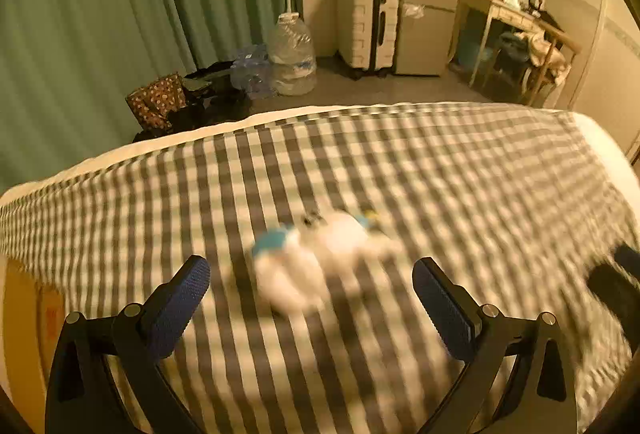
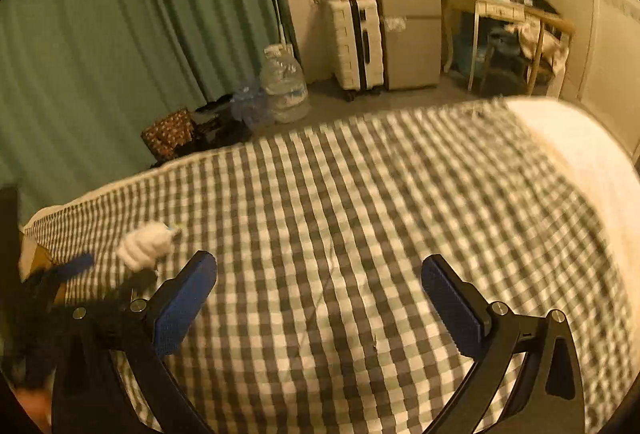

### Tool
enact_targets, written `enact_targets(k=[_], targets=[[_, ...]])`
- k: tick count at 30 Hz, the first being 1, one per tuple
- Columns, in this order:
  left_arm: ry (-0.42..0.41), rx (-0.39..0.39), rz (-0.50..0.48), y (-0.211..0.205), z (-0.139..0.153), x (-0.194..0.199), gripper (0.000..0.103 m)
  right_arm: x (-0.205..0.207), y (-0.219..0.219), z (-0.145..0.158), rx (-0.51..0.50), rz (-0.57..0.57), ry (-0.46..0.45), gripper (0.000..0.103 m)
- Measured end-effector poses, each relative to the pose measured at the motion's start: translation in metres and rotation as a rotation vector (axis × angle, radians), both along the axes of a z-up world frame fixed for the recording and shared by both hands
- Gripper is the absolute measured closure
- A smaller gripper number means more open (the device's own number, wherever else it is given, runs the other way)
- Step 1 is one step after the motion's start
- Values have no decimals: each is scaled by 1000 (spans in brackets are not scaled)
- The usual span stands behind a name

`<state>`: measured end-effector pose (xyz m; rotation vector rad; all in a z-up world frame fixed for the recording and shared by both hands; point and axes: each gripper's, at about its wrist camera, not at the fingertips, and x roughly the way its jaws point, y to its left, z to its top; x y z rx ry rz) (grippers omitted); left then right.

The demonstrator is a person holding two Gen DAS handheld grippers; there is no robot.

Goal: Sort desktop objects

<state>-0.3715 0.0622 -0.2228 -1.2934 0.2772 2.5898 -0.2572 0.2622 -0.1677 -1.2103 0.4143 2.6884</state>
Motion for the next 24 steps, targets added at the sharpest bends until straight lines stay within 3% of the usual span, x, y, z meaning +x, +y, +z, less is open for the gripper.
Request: enact_targets(k=[2,3,5,10,14,19,24], targets=[[-48,21,6,-3,-14,-17,0,-1,3,-9,0,14,-35,0],[-77,13,31,-6,-22,-25,9,-1,6,-12,2,10,-45,0],[-67,44,38,-12,-22,-25,37,1,11,-15,-11,-2,-47,0],[-49,105,15,-27,2,-3,38,6,14,-16,-25,-5,-57,0],[-18,138,26,-54,49,39,38,16,3,-2,-7,5,-53,0],[57,187,67,-112,119,86,37,47,-23,45,-34,57,8,0],[143,199,172,-194,182,142,38,83,-75,104,-70,162,91,0]])
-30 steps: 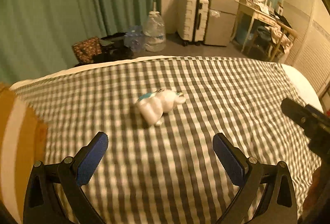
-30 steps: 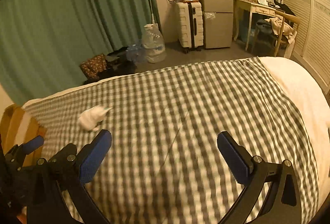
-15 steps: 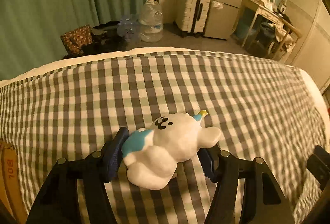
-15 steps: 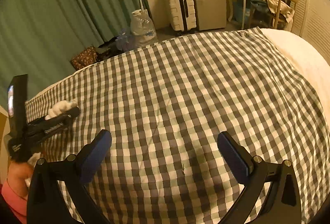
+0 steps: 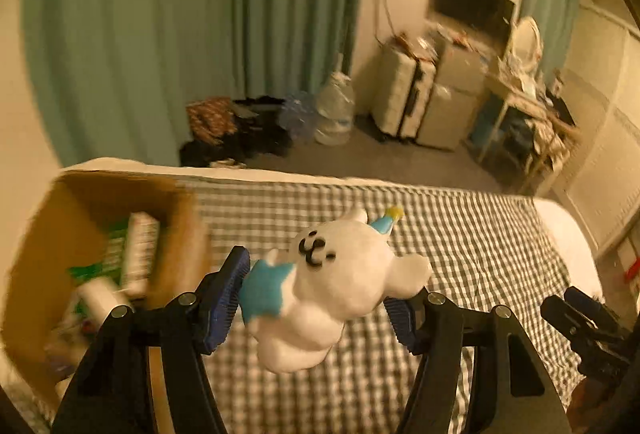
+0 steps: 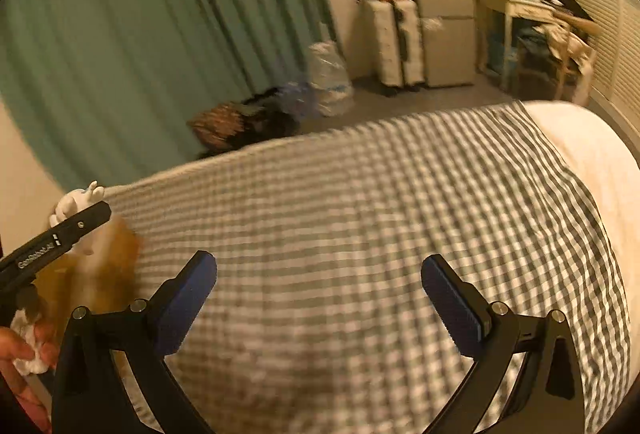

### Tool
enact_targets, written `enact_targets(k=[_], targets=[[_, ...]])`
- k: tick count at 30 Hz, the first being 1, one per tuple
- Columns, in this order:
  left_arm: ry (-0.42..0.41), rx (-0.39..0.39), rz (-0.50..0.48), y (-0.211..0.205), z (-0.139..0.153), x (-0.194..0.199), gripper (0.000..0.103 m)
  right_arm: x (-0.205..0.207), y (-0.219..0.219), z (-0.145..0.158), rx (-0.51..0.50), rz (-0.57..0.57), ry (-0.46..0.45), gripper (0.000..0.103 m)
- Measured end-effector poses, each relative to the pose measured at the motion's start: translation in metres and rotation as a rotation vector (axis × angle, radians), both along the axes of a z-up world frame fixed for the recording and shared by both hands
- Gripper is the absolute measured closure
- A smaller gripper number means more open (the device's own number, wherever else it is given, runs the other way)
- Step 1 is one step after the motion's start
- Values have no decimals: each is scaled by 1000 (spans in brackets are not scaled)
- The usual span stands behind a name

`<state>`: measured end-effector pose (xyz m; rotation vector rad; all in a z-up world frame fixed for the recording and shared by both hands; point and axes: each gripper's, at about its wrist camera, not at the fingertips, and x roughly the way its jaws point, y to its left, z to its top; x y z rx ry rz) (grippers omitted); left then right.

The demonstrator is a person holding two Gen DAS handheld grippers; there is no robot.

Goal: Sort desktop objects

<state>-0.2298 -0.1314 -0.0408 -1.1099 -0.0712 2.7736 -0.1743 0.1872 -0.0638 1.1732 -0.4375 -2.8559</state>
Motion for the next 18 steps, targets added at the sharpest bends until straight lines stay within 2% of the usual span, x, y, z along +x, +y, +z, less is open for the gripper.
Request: enact_targets(k=[4,8,9,11,12,13,15,17,18], targets=[[-3,24,54,-56,14,34,38,30,-57,37,15,102,64,0],[-8,-5,126,-97,7,46,40,55,-114,52,75,194,115,0],[-27,5,137,-109,2,42,44,59,-122,52,79,208,122,0],[-88,6,160,-127,-8,41,44,64,-141,51,83,243,117,0],[-109,10,148,-131,-12,44,42,64,-148,51,84,255,110,0],[-113,9,135,-130,-15,48,24,65,-154,50,89,271,108,0],[-90,-13,112,-121,-21,65,0,69,-162,45,128,274,110,0],[-60,-7,75,-99,-30,80,0,64,-163,37,186,248,88,0],[-71,5,42,-86,-36,84,0,60,-157,33,193,240,75,0]])
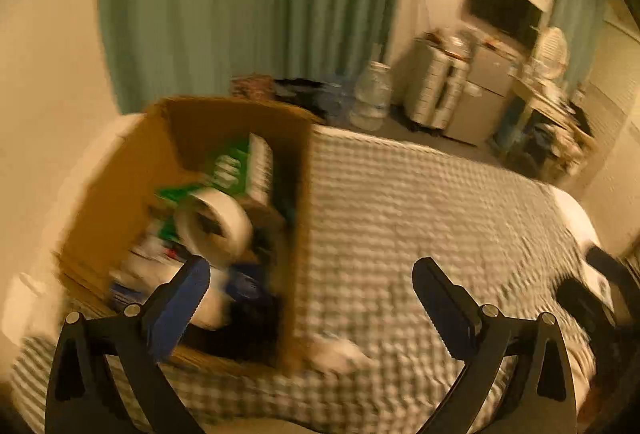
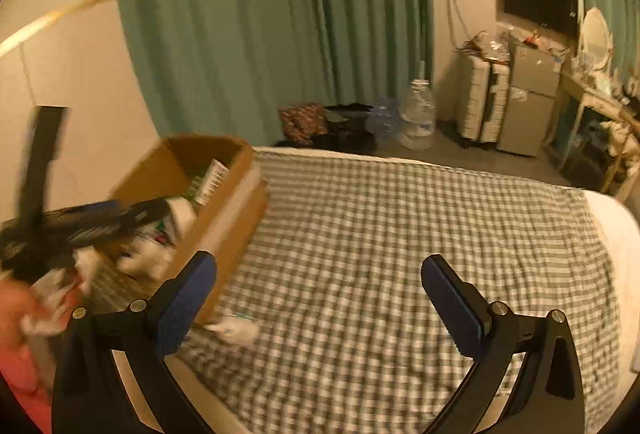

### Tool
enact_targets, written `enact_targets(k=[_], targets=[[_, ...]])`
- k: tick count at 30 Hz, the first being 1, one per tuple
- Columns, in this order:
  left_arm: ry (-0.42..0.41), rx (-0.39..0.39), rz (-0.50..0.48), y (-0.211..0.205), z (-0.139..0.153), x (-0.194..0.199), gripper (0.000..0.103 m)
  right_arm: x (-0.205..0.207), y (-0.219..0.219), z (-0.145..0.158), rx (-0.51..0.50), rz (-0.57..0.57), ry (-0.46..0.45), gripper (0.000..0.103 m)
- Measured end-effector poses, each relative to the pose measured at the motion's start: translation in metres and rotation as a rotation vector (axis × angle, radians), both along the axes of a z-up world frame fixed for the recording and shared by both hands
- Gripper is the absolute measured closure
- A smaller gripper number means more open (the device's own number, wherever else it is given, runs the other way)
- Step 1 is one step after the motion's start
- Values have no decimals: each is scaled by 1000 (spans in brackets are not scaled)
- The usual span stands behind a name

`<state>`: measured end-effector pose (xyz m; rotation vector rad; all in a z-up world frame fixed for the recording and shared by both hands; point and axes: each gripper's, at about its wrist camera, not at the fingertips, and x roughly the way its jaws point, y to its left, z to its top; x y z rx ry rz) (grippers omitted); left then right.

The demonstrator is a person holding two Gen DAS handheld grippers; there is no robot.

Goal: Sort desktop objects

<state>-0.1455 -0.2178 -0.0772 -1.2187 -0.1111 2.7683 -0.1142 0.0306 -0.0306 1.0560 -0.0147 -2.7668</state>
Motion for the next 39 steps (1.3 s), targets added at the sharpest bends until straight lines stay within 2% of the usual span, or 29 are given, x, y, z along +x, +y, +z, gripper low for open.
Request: enact_targets(k=[4,8,10,13,16,18,20,22,24,26,28,33,37,39], targets=[[-47,22,-95,56,-28,9,0,-12,28,-13,-24,-67,-41,0],[-139,-79,-139,94,-65,9,0,-14,63,-18,-67,-140,-62,0],[-186,-137,-100,103,-87,5,0,-15,80,-25,-103,-168,-77,0],[-252,-248,59,106,-118,0,0,-14,95,-35,-128,-188,-103,0],[-271,-315,141,111,-124,-8,0,-15,100,-46,-125,-187,-124,0],[-313,-288,185,105,-132,-17,0,-15,100,-53,-123,-178,-136,0],[-394,-243,220,90,-150,-32,0,-15,101,-59,-127,-162,-145,0],[-454,-140,244,79,-162,-43,0,-14,101,-63,-129,-148,-152,0],[-443,-86,287,69,-165,-49,1,-14,100,-66,-123,-141,-157,0],[-431,-75,299,64,-165,-52,16,-14,101,-68,-122,-140,-158,0],[-434,-74,297,62,-167,-54,53,-13,104,-69,-127,-144,-160,0],[-375,-10,218,65,-156,-46,54,-13,109,-67,-140,-156,-165,0],[-209,55,107,74,-112,-21,54,-11,106,-59,-126,-152,-146,0],[-138,77,88,69,-85,-17,54,-10,105,-54,-124,-151,-134,0]])
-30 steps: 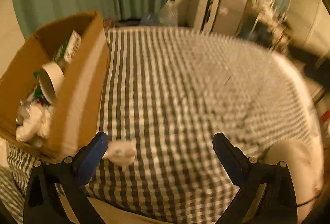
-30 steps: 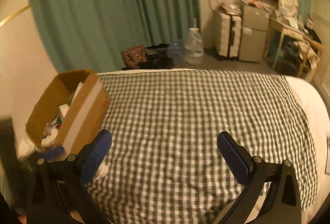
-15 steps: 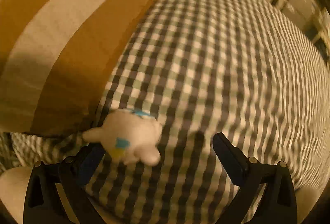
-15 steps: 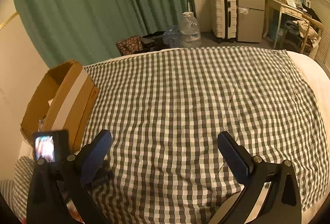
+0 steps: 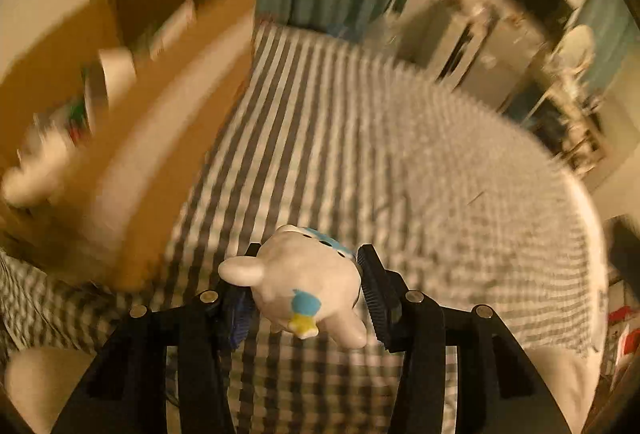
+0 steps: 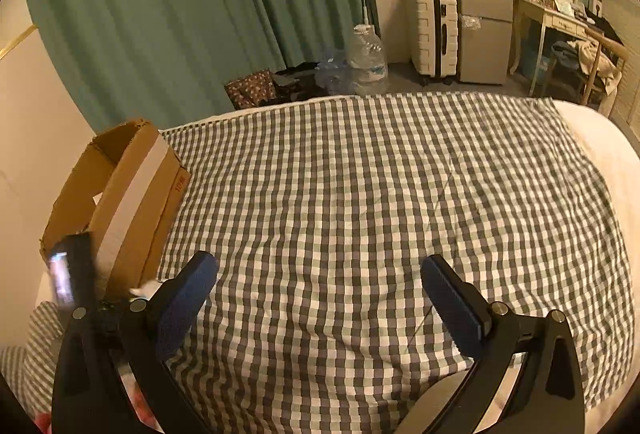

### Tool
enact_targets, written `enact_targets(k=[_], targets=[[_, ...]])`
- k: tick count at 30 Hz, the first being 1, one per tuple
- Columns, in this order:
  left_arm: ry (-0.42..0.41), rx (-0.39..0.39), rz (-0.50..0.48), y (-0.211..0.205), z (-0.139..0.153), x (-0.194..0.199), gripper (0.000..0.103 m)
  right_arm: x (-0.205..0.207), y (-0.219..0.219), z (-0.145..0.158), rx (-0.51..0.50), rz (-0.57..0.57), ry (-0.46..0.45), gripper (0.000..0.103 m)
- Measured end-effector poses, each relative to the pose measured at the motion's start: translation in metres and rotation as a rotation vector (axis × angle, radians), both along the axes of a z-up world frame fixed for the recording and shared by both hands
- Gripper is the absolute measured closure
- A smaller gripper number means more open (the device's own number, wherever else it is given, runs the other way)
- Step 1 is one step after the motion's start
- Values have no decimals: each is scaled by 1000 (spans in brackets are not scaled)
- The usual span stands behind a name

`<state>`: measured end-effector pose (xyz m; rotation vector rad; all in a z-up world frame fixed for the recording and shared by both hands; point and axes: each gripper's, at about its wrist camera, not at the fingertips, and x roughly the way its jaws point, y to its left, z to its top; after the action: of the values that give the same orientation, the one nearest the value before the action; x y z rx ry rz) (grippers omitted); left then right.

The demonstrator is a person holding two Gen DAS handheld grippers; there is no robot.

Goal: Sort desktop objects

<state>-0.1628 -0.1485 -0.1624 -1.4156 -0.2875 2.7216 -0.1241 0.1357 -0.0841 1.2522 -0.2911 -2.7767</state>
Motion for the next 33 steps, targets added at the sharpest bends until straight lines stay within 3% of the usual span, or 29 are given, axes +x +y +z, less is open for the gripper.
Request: enact_targets(k=[2,5,9,11,12,13,15,18,26,33], targets=[[86,-2,6,-11,32,-1,54,2,-1,7,-2,-2,12,0],[197,-69,52,-34,74,-4,54,4,-4,14,4,4,24,0],[181,-189,163,-87,87,-22,50,9,-15,24,22,27,39,0],[154,-184,185,-100,85,-19,30,10,-20,28,21,38,45,0],[142,-167,208,-114,82,-21,8,11,-25,31,17,45,48,0],[132,-150,219,-123,79,-22,0,12,-29,34,14,51,52,0],[125,-100,203,-141,75,-14,0,14,-40,39,12,63,66,0],[144,-87,162,-151,74,7,0,21,-66,47,52,60,116,0],[276,-123,2,-115,97,47,0,38,-133,50,86,136,196,0],[273,-122,21,-114,99,53,0,38,-155,43,93,158,158,0]])
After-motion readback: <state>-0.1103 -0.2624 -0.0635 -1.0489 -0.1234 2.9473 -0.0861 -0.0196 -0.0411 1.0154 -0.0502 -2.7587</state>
